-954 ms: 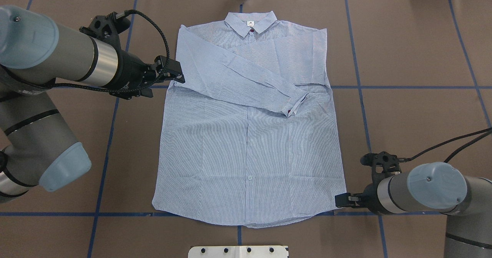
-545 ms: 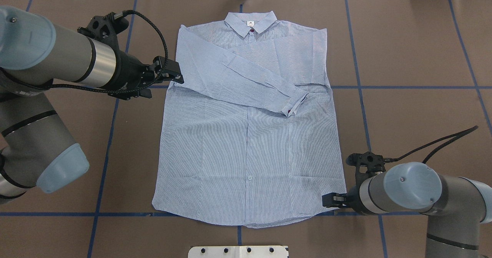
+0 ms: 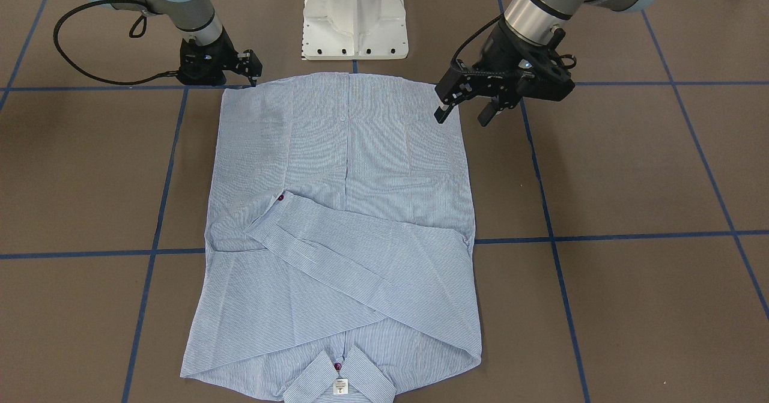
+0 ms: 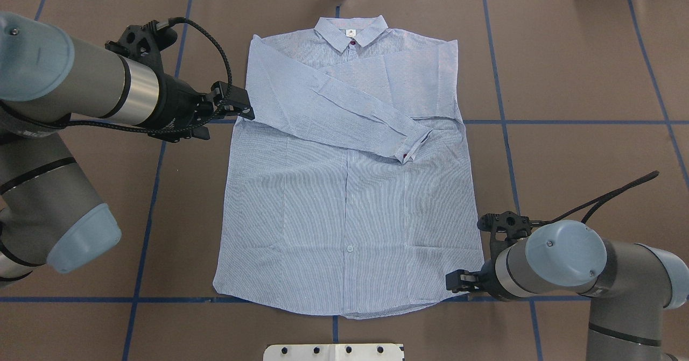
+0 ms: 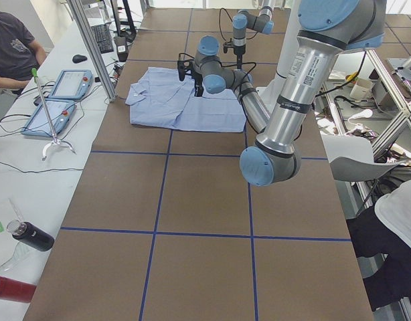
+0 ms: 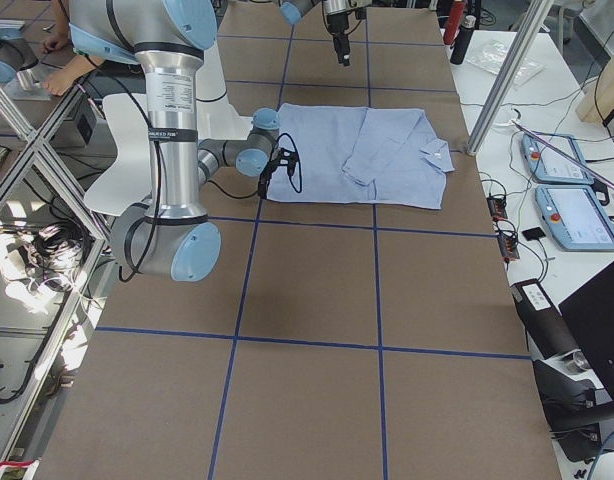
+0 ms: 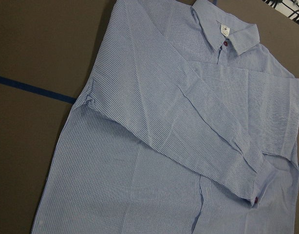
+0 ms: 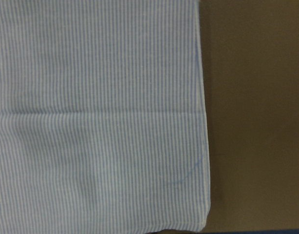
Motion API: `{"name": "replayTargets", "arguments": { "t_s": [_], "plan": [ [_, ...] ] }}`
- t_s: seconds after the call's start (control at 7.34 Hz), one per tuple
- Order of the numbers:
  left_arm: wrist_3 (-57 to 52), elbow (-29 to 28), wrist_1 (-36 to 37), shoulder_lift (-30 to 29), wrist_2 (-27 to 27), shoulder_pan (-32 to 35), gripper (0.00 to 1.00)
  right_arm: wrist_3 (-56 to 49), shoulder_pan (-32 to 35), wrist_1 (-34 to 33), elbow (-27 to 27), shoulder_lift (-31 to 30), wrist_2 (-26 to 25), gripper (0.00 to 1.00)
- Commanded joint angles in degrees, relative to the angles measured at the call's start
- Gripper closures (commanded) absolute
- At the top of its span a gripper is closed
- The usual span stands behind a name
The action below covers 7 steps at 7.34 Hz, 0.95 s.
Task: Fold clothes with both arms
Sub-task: 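Lower the right gripper to the nearest hem corner while the left gripper holds still, then move the left gripper down to the other hem corner nearest the robot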
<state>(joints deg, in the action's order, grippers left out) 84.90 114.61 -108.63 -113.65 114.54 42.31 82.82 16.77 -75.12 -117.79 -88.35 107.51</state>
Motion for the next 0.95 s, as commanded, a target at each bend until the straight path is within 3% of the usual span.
{"name": "replayTargets", "arguments": {
  "t_s": [0.0, 0.27, 0.82],
  "plan": [
    [0.00, 0.52, 0.09, 0.09, 0.07, -0.03, 0.01, -0.12, 0.02, 0.06, 0.80, -0.33, 0.33, 0.02],
    [0.00, 0.70, 0.09, 0.18, 0.07, 0.05, 0.01, -0.03, 0.02, -0.03, 0.98, -0.24, 0.42, 0.17],
    [0.00, 0.70, 0.26, 0.18, 0.07, 0.05, 0.01, -0.29, 0.46, -0.29, 1.86, -0.59, 1.65, 0.26]
  ]
}}
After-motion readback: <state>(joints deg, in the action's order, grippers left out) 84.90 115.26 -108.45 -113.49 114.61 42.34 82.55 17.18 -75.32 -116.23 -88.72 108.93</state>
